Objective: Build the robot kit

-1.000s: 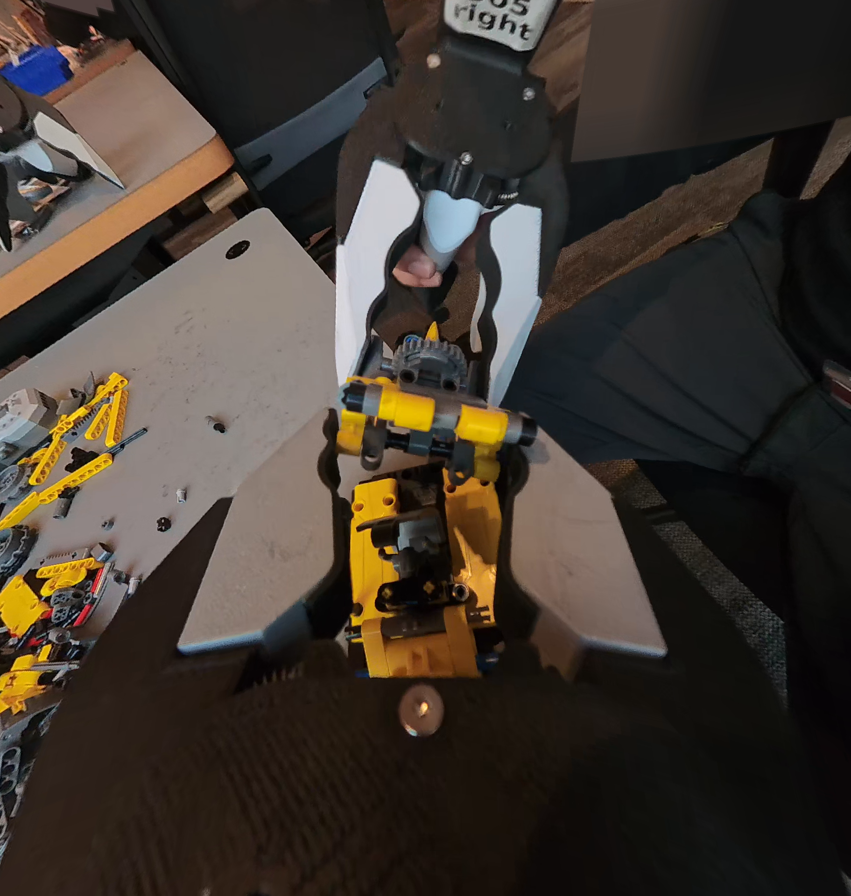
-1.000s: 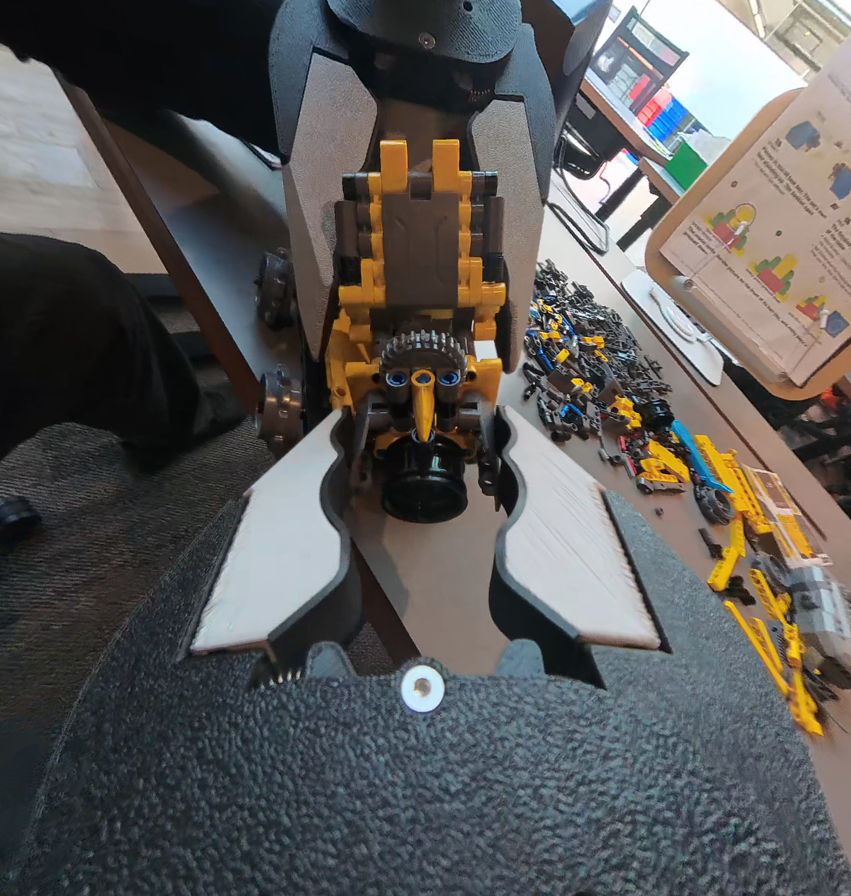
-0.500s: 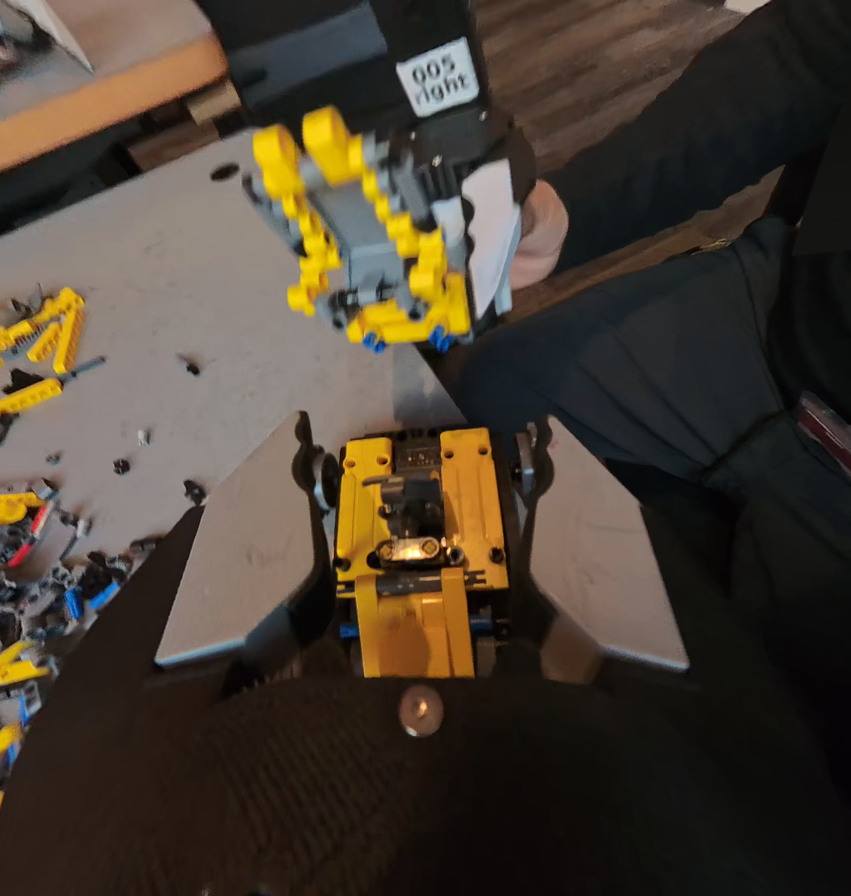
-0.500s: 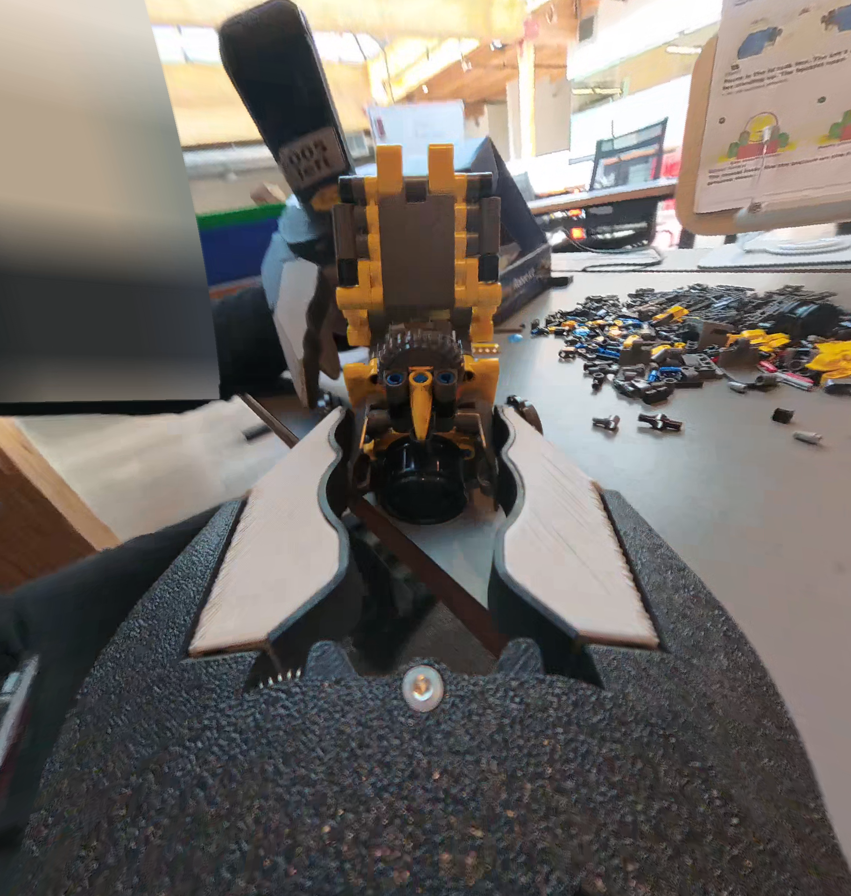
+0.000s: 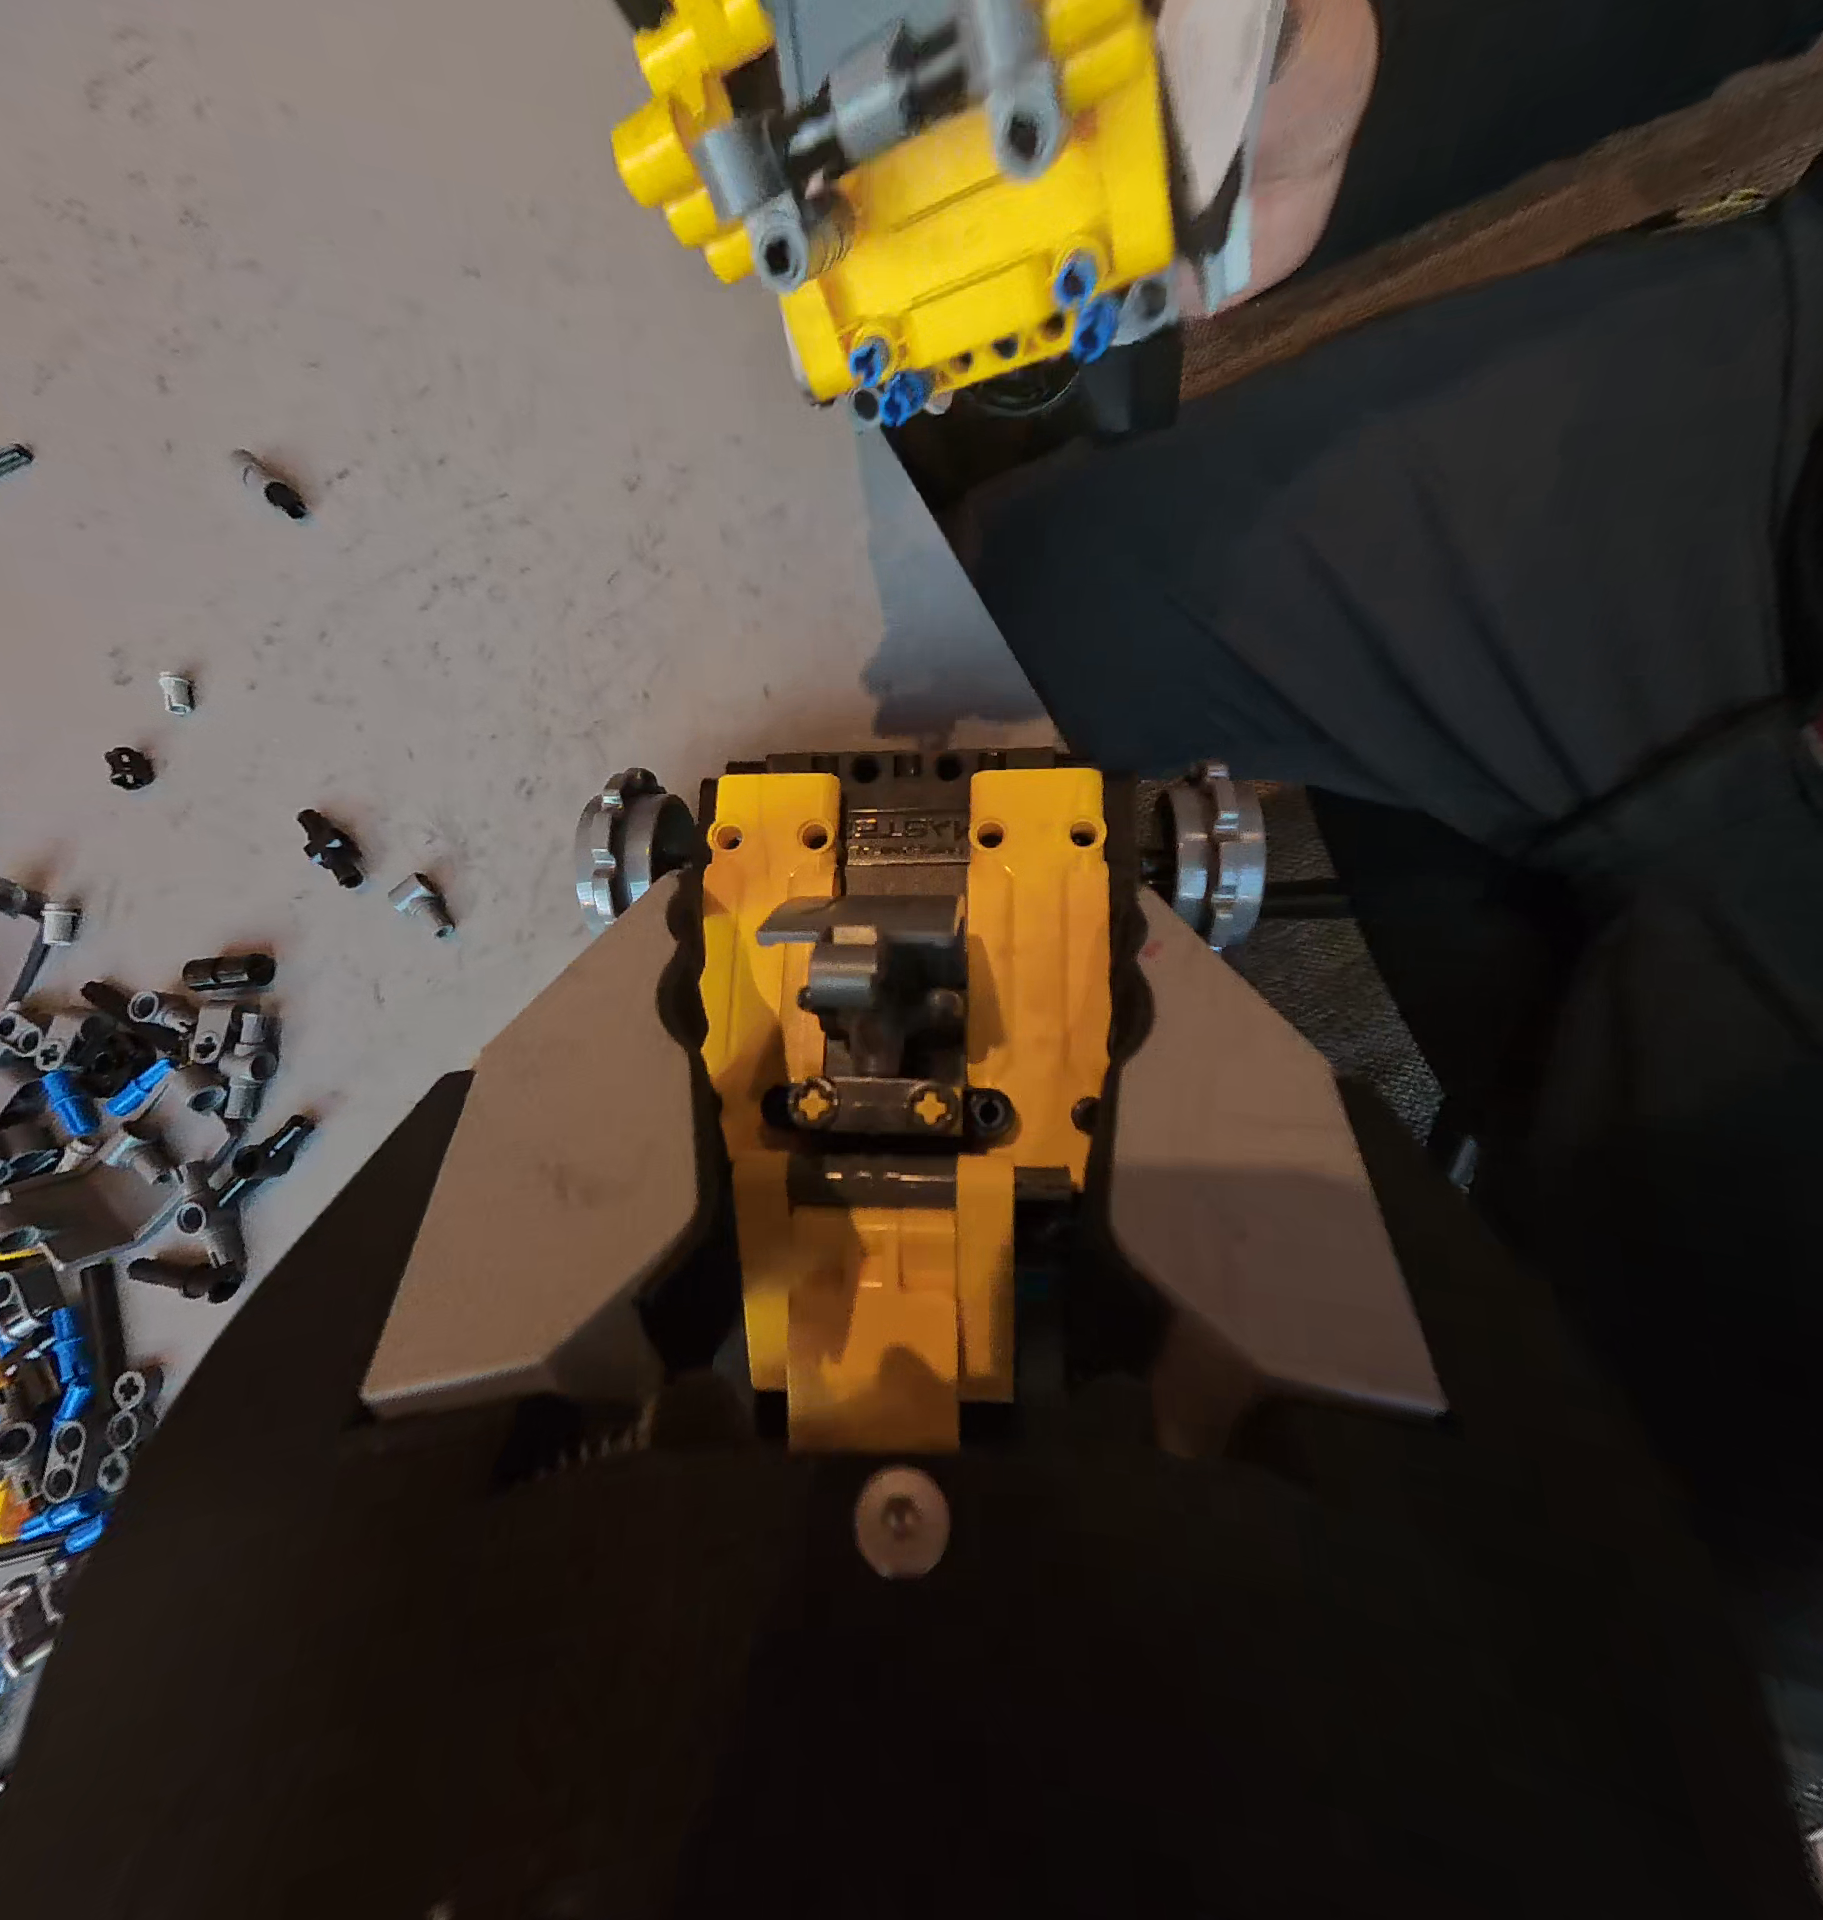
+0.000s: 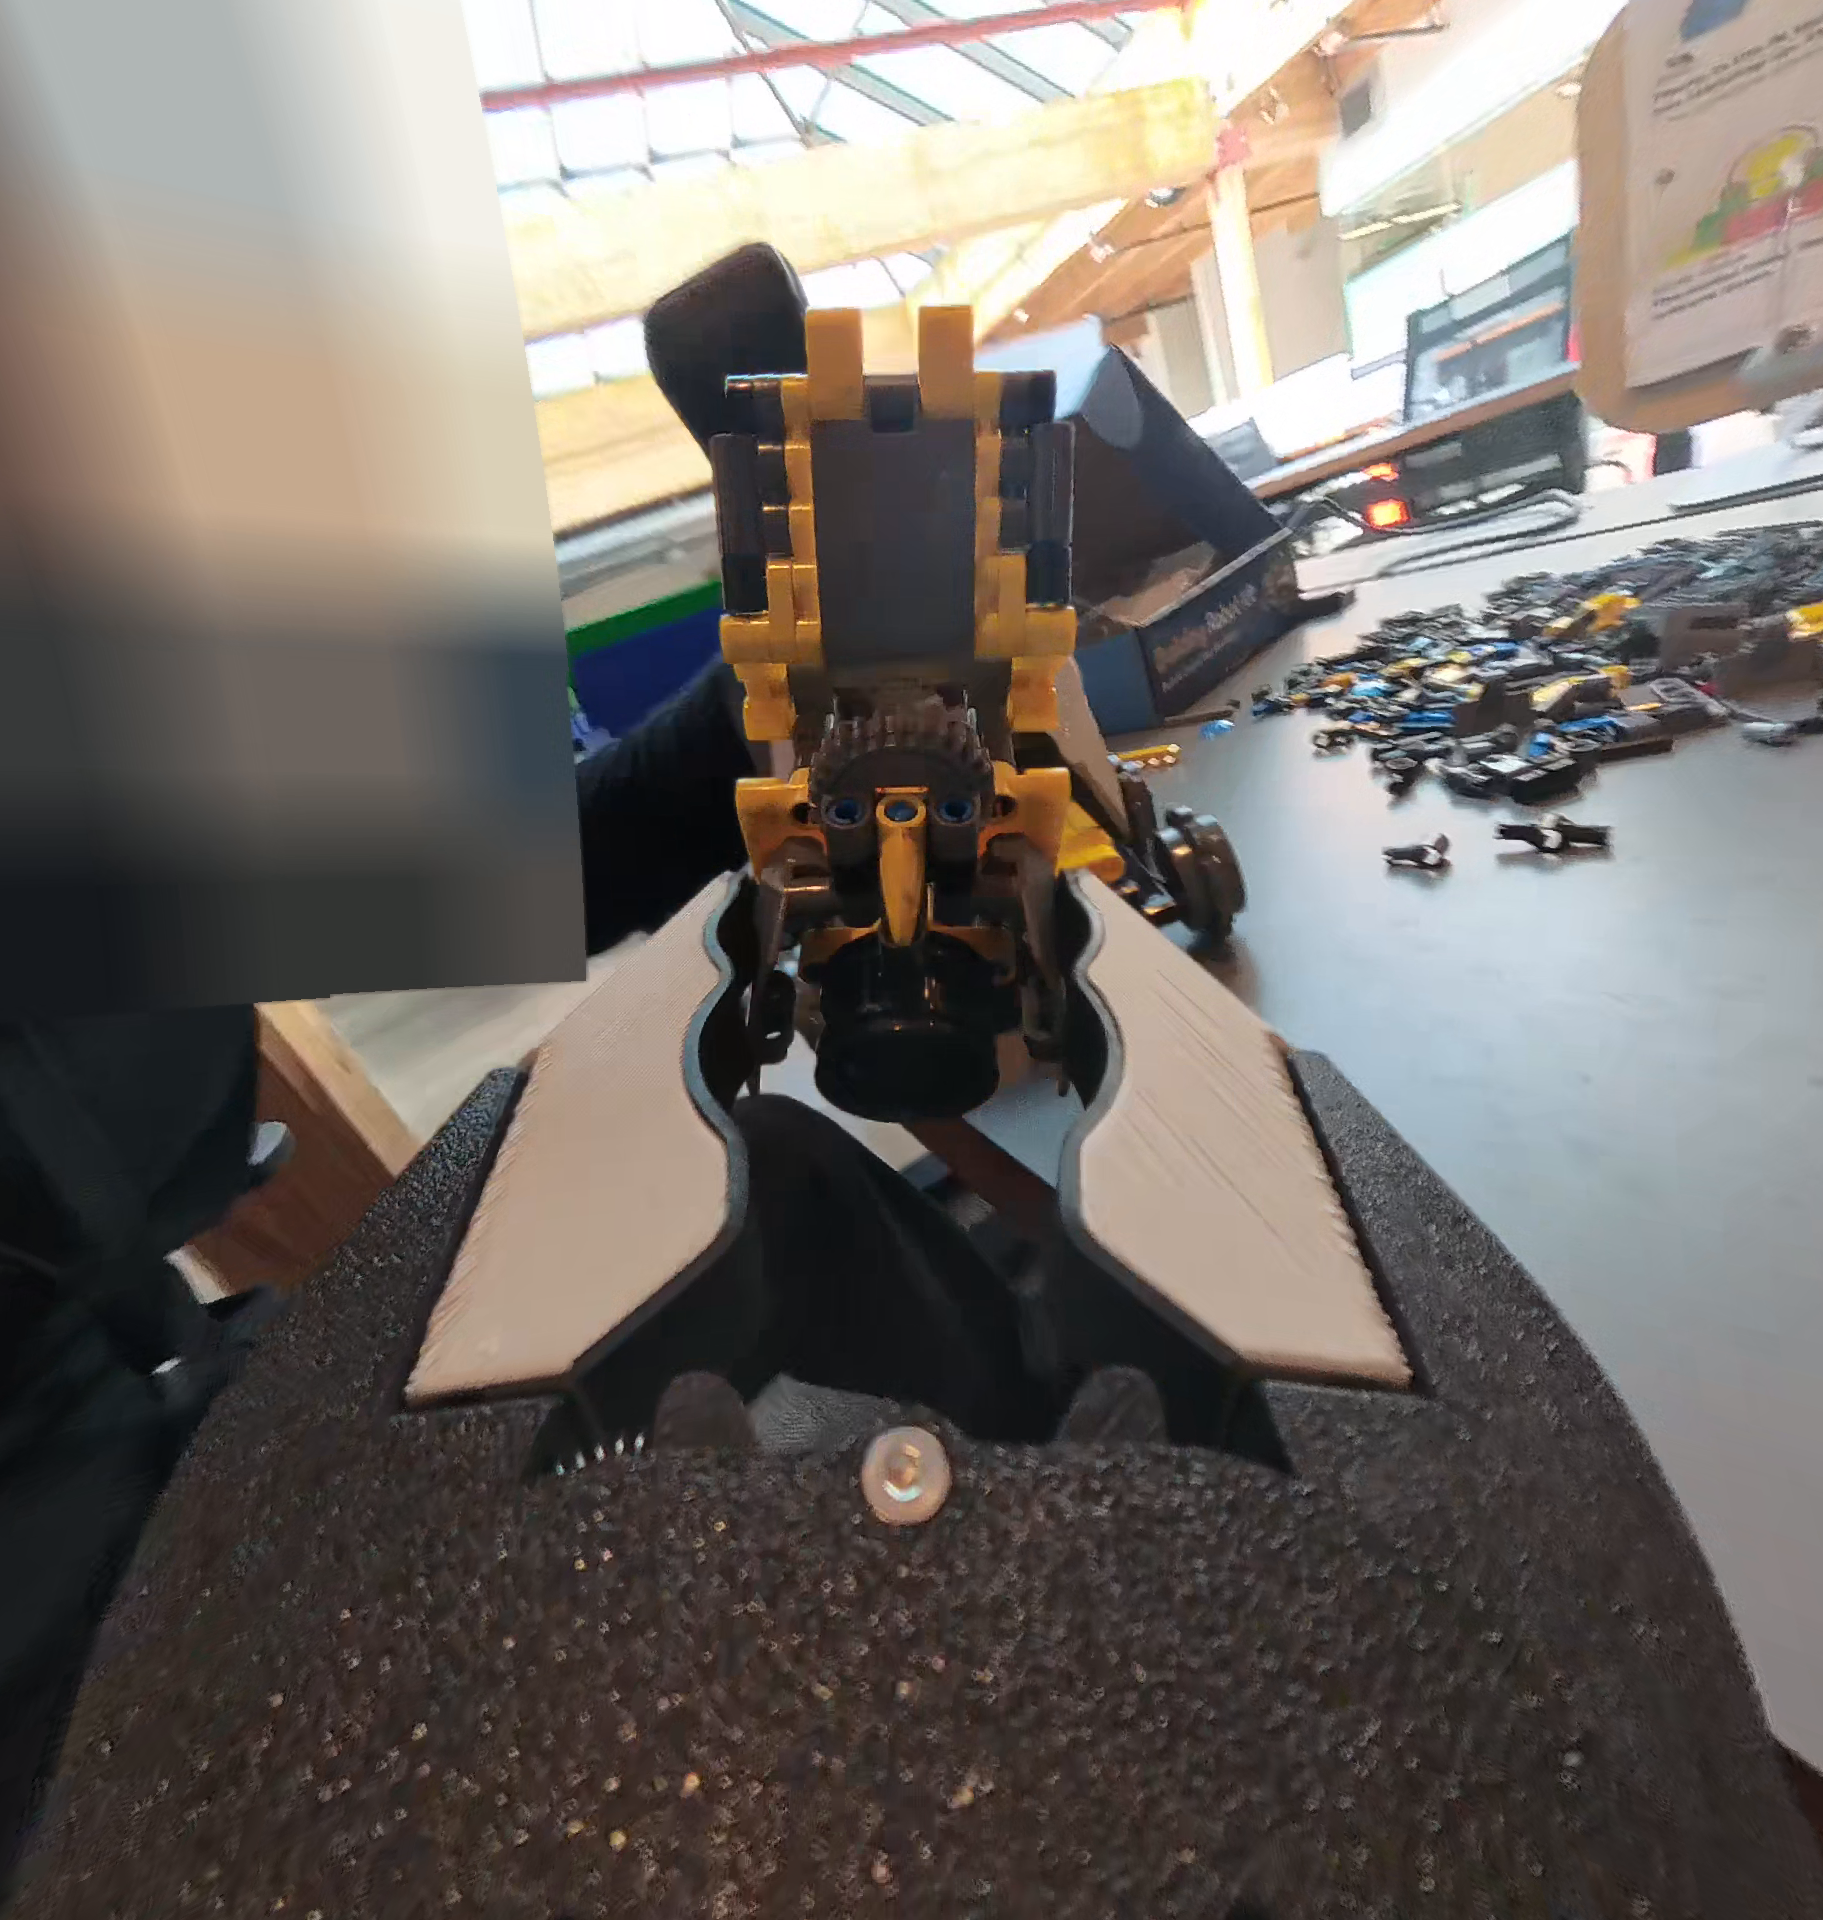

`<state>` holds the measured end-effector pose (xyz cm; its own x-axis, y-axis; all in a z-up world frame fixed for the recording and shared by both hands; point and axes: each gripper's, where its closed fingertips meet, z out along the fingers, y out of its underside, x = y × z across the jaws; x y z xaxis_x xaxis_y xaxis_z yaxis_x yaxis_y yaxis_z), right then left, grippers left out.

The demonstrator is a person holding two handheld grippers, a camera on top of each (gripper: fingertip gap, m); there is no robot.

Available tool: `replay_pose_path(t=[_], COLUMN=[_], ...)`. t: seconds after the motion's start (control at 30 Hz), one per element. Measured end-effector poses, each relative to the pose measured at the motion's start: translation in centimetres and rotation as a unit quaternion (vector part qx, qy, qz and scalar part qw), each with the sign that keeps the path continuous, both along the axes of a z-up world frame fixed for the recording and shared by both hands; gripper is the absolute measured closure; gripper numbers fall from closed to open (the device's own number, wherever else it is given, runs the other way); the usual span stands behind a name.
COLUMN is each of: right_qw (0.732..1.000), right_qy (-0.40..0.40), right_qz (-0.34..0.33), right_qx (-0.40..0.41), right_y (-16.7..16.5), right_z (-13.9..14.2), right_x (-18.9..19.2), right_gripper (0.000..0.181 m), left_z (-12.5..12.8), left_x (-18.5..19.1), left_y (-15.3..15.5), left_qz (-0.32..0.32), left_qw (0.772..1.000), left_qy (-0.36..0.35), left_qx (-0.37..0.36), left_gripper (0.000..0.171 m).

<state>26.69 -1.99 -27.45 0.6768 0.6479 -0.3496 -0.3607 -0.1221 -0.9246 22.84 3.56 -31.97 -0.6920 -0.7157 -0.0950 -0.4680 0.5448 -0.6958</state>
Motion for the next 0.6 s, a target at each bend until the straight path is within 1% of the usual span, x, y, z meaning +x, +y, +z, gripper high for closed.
replay_pose_path(t=[0.07,0.13,0.33,0.47,0.6], right_qw=[0.998,0.996,0.989,0.973,0.971], right_qy=[-0.048,-0.082,-0.126,-0.204,-0.212], right_qz=[-0.023,-0.035,-0.063,-0.096,-0.097], right_qx=[-0.017,-0.02,-0.036,-0.044,-0.049], right_y=[0.7,1.2,2.7,3.1,3.5], right_z=[-0.9,-1.1,-2.4,-3.3,-3.4], right_x=[-0.2,-0.9,-2.8,-3.4,-3.9], right_gripper=[0.125,0.125,0.125,0.125,0.125], left_z=[0.0,0.0,0.2,0.2,0.3], left_x=[-0.1,-0.4,-1.1,-1.3,-1.6], left_y=[0.0,-0.1,-0.1,-0.2,-0.3], left_qz=[-0.01,-0.026,-0.073,-0.084,-0.098], left_qw=[1.0,1.0,0.997,0.996,0.995], left_qy=[-0.003,-0.004,-0.013,-0.02,-0.027], left_qx=[0.003,-0.003,-0.02,-0.02,-0.024], left_gripper=[0.095,0.095,0.096,0.096,0.096])
